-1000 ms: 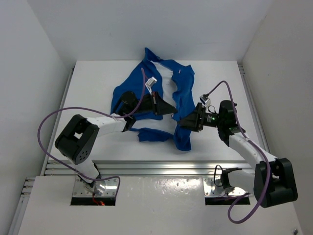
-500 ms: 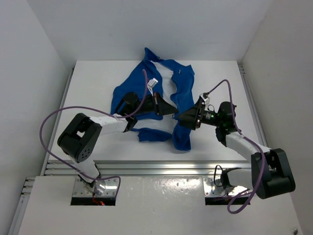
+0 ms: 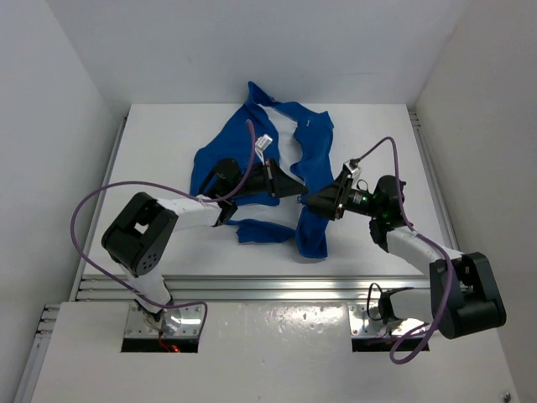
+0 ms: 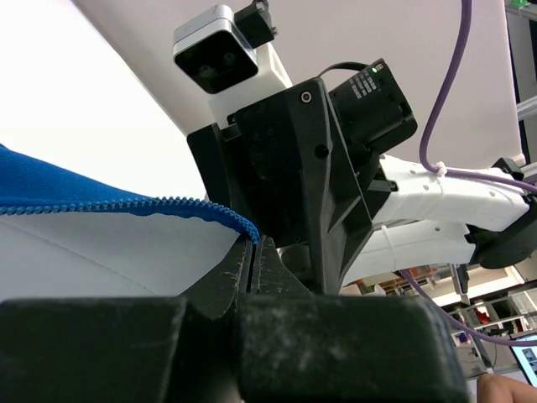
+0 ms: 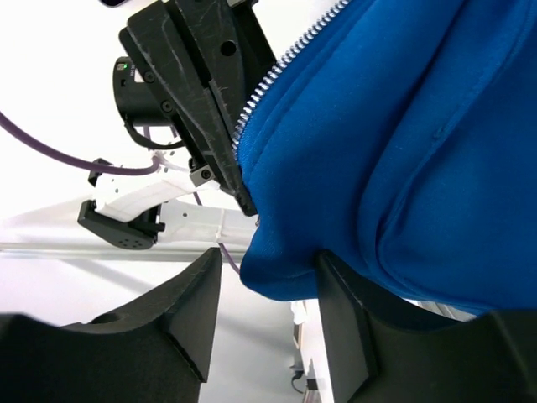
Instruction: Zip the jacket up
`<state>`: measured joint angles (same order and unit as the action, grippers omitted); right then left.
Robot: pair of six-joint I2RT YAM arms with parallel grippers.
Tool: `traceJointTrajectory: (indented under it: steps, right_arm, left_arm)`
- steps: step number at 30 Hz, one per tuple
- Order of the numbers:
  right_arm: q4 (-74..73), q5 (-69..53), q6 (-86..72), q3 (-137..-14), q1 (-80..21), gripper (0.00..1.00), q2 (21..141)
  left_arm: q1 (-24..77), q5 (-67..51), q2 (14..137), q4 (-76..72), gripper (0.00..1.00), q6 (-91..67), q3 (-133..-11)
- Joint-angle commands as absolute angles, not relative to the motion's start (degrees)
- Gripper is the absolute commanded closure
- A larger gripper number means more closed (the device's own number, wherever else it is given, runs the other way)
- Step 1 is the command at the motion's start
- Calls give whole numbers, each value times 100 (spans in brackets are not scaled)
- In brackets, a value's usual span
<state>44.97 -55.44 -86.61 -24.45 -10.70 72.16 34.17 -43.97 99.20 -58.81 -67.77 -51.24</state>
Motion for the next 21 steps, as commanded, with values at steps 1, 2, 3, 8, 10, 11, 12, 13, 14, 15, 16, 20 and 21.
traceJointTrajectory:
  steps: [1,2,3,8,10,11,12,13,14,15,16,20,21]
  right_arm:
    - [4755,-5414,-8657,-2461,-1090,52,7251]
    - [4737,-5414,-8649,-2478,-1107,52,7277]
    - [4729,-5371,-8657,-2487,-1099,52,7277]
    - [4729,-5300,-8701,-2470,-1099,59,7348]
    - [4807,-5274,-8701,-2452,-1116,62,7356]
    - [4816,-5282,-8710,-2461,-1099,63,7356]
    - [4816,-5265,-8727,-2417,-1107,68,7348]
    - [4886,-5247,-8736,-2400,-1099,70,7339]
    - [4895,-5204,-8762,-2373,-1081,72,7321]
    - [4922,-5203,-8763,-2338,-1090,77,7330]
    - [4931,-5194,-8763,-2347,-1081,80,7321]
    - [5010,-5194,-8745,-2320,-1046,94,7295]
    - [5018,-5212,-8702,-2329,-1020,97,7286]
  left_arm:
    - [3507,-4368,9932,-6231,100,-6741,-5405]
    - [3559,-4368,9932,-6231,100,-6741,-5405]
    - [3560,-4368,9932,-6231,100,-6741,-5405]
    - [3560,-4368,9932,-6231,100,-6741,-5405]
    - [3560,-4368,9932,-6231,100,-6741,-5353]
    - [3560,-4368,9932,-6231,100,-6741,-5353]
    - [3560,-4368,9932,-6231,100,-6741,-5353]
    - [3560,-4368,9932,-6231,100,-6741,-5353]
    - [3560,-4368,9932,-6231,100,-6741,-5353]
    - [3560,-4368,9932,-6231,100,-6741,-5353]
    - [3560,-4368,9932,-6231,100,-6741,-5353]
    - [3560,-4316,9932,-6231,100,-6741,-5353]
    - [3560,-4315,9932,-6231,100,-6741,-5353]
